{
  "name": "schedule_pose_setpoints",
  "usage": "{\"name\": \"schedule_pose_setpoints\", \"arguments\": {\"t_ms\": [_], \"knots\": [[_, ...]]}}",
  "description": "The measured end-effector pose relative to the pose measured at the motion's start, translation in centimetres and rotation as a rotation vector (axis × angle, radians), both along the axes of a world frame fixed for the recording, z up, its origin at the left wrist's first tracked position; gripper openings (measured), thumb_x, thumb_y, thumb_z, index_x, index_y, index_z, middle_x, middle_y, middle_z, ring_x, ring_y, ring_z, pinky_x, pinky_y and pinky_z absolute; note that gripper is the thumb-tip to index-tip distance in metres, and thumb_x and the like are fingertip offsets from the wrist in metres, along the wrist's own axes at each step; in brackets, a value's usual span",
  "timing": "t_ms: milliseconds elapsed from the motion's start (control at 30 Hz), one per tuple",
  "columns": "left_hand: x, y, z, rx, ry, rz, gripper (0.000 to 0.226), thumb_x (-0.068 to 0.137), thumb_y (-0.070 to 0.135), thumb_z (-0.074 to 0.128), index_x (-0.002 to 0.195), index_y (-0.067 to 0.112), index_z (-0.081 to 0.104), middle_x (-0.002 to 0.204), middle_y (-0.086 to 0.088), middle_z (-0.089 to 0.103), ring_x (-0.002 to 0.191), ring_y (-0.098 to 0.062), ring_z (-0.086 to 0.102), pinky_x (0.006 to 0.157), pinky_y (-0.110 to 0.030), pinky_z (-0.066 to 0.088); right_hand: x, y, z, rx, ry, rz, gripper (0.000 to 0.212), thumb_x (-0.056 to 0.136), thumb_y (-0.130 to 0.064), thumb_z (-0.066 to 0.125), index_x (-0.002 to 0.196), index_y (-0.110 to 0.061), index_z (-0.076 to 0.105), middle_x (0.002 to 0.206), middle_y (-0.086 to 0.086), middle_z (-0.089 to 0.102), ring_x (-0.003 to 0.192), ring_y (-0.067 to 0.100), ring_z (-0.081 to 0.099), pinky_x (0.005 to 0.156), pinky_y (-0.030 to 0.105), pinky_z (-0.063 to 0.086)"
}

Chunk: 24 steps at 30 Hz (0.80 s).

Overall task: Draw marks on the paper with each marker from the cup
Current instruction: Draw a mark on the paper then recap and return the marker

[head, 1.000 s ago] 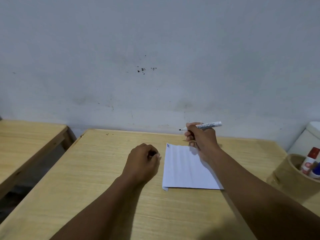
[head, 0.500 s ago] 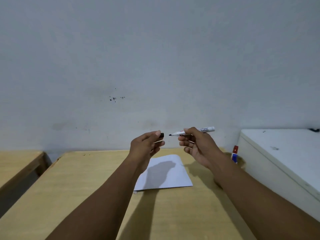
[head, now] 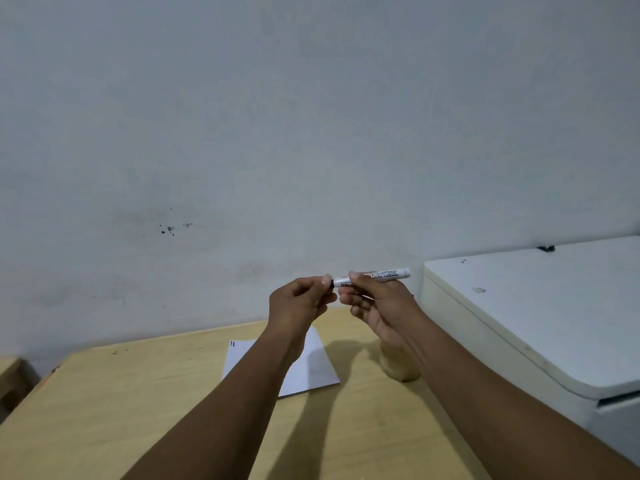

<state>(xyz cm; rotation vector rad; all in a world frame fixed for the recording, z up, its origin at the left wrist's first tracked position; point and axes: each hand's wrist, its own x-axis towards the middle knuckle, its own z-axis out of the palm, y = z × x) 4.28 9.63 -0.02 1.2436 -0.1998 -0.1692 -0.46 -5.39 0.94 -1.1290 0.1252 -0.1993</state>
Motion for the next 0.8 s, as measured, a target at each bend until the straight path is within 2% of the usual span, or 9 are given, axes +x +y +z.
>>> {"name": "schedule_pose_setpoints", "arguments": {"t_ms": [100, 167, 267, 333, 400, 467, 533, 667, 800], "knots": [[0.1, -0.6, 0.2, 0.014, -0.033, 0.006, 0.015, 0.088, 0.018, 0.079, 0.097, 0.006, 0.076, 0.089, -0.014, 0.077, 0.085, -0.024, 0.076, 0.09, -0.035, 0.058, -0.2, -0.7, 0.1, -0.009, -0.012, -0.001, 0.012, 0.095, -0.014, 0.07, 0.099, -0.002, 0.07, 0.074, 0.011, 0.074, 0.056, 0.013, 0.07, 0.049, 0.021, 0.05], [0.2, -0.8, 0.4, 0.048, -0.067, -0.004, 0.015, 0.088, 0.017, 0.079, 0.096, 0.005, 0.077, 0.085, -0.012, 0.077, 0.083, -0.023, 0.076, 0.091, -0.038, 0.059, -0.4, -1.7, 0.6, -0.111, 0.01, 0.01, 0.016, 0.094, -0.017, 0.072, 0.104, -0.004, 0.071, 0.077, 0.011, 0.073, 0.056, 0.013, 0.066, 0.047, 0.021, 0.046], [0.6, -1.3, 1.2, 0.053, -0.081, -0.008, 0.011, 0.088, 0.013, 0.078, 0.094, 0.004, 0.076, 0.086, -0.013, 0.076, 0.083, -0.026, 0.077, 0.088, -0.038, 0.061, -1.3, -4.5, 2.1, -0.309, 0.095, -0.009, 0.036, 0.088, -0.035, 0.077, 0.109, -0.006, 0.072, 0.078, 0.011, 0.072, 0.052, 0.014, 0.058, 0.039, 0.021, 0.036], [1.2, -1.5, 2.0, 0.04, -0.081, 0.018, 0.005, 0.09, 0.01, 0.076, 0.091, 0.005, 0.075, 0.088, -0.015, 0.076, 0.082, -0.029, 0.077, 0.085, -0.037, 0.061, -2.3, -7.2, 3.4, -0.425, 0.15, -0.083, 0.048, 0.087, -0.045, 0.076, 0.111, -0.004, 0.069, 0.082, 0.015, 0.073, 0.05, 0.017, 0.057, 0.039, 0.023, 0.035], [2.0, -1.5, 2.6, 0.084, -0.13, 0.031, 0.004, 0.09, 0.008, 0.076, 0.088, 0.004, 0.075, 0.09, -0.018, 0.076, 0.081, -0.03, 0.076, 0.085, -0.038, 0.061, -3.4, -9.8, 4.7, -0.651, 0.2, -0.169, 0.046, 0.09, -0.046, 0.072, 0.108, -0.004, 0.069, 0.089, 0.016, 0.077, 0.055, 0.02, 0.063, 0.045, 0.026, 0.041], [2.7, -1.5, 2.9, 0.177, -0.221, 0.017, 0.007, 0.089, 0.008, 0.077, 0.089, 0.001, 0.075, 0.092, -0.022, 0.078, 0.081, -0.029, 0.076, 0.082, -0.039, 0.06, -4.2, -12.1, 5.3, -0.978, 0.238, -0.235, 0.035, 0.091, -0.042, 0.072, 0.102, -0.009, 0.072, 0.091, 0.011, 0.079, 0.068, 0.02, 0.07, 0.054, 0.029, 0.05], [2.9, -2.1, 3.1, 0.293, -0.313, -0.012, 0.009, 0.088, 0.01, 0.078, 0.089, 0.001, 0.075, 0.088, -0.021, 0.08, 0.078, -0.026, 0.074, 0.077, -0.037, 0.058, -4.6, -13.8, 5.3, -1.206, 0.283, -0.215, 0.026, 0.089, -0.037, 0.075, 0.097, -0.013, 0.074, 0.091, 0.008, 0.078, 0.08, 0.021, 0.074, 0.06, 0.03, 0.055], [2.5, -3.9, 3.2, 0.447, -0.422, -0.009, 0.006, 0.086, 0.01, 0.079, 0.085, 0.004, 0.076, 0.075, -0.009, 0.08, 0.072, -0.02, 0.073, 0.07, -0.034, 0.058, -4.8, -14.8, 4.6, -1.4, 0.338, -0.1, 0.025, 0.085, -0.037, 0.079, 0.098, -0.016, 0.076, 0.089, -0.001, 0.072, 0.087, 0.02, 0.071, 0.064, 0.026, 0.051], [1.9, -5.6, 2.3, 0.622, -0.519, -0.023, 0.008, 0.085, 0.015, 0.082, 0.091, 0.011, 0.078, 0.079, -0.002, 0.079, 0.068, -0.012, 0.075, 0.066, -0.025, 0.057, -4.3, -14.2, 3.2, -1.481, 0.323, -0.061, 0.029, 0.087, -0.038, 0.077, 0.106, -0.017, 0.076, 0.093, -0.006, 0.068, 0.084, 0.01, 0.063, 0.072, 0.025, 0.048]]}}
